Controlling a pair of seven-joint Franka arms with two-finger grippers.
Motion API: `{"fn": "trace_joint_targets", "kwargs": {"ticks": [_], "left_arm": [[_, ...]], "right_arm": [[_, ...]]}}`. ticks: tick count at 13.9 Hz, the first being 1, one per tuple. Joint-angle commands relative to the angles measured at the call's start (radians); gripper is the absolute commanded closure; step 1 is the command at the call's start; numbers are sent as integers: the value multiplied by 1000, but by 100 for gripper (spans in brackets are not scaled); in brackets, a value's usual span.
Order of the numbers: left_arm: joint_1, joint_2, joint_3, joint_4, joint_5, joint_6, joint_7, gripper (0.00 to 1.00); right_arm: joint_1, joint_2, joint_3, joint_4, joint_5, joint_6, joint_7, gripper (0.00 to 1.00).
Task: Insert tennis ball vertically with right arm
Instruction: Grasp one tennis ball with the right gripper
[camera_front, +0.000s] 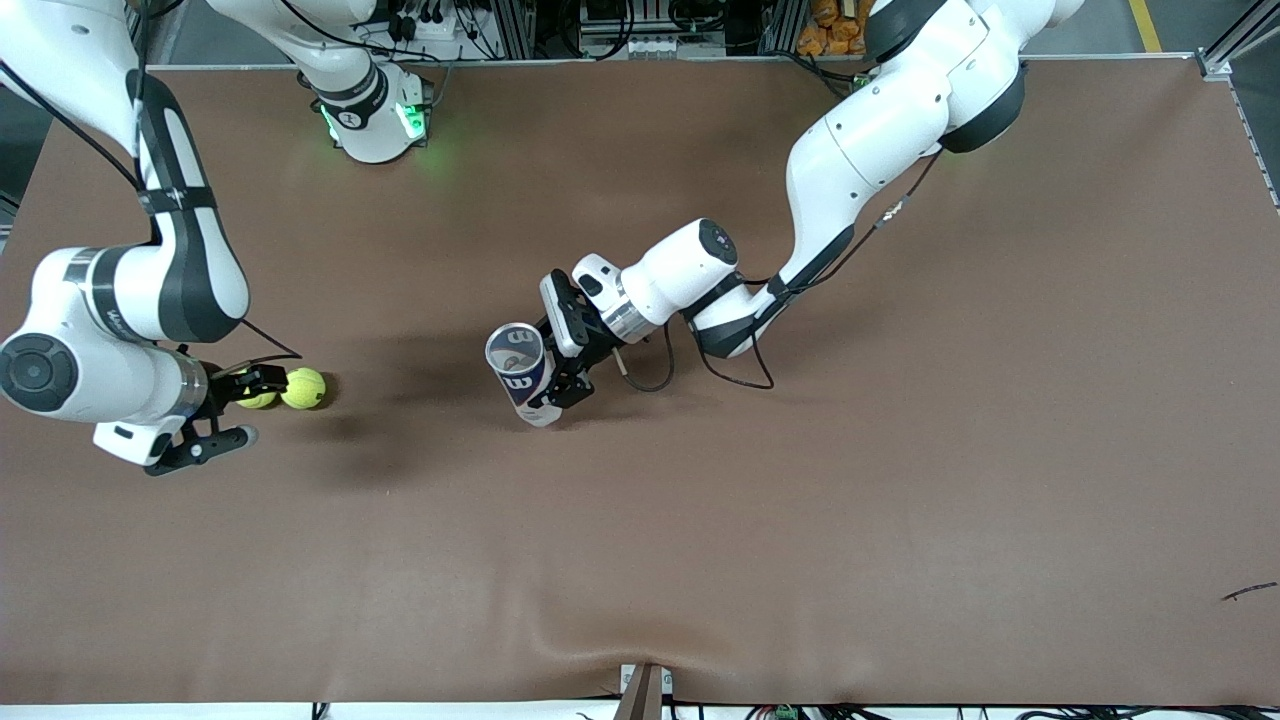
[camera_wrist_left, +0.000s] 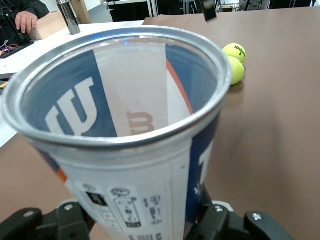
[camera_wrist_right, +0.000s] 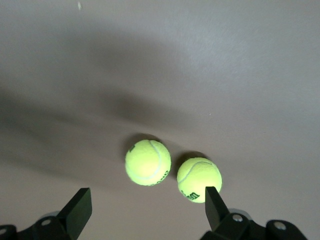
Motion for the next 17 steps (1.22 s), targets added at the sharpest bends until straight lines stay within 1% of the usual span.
{"fn": "trace_joint_targets", "kwargs": {"ticks": [1, 2, 4, 6, 10, 12, 17], "left_arm": [[-20, 15, 2, 8, -26, -1, -12, 24], [-21, 34, 2, 11, -24, 2, -12, 24], [-34, 45, 2, 13, -29, 4, -12, 24], [-35, 46, 3, 11, -39, 4, -12, 24], [-34, 49, 11, 2, -41, 4, -12, 24], [-35, 52, 26, 0, -39, 4, -12, 24], [-34, 60, 28, 0, -38, 21, -12, 23]], "right_arm": [[-27, -48, 17, -165, -18, 138, -37, 0], [-27, -62, 17, -218, -18, 190, -38, 0], [-26, -74, 20, -272, -15, 228, -39, 0], [-18, -77, 20, -291, -15, 243, -42, 0], [-16, -76, 20, -360, -15, 356, -45, 0], [-21, -70, 18, -371, -16, 384, -44, 0], [-30, -61, 17, -407, -15, 456, -42, 0]]}}
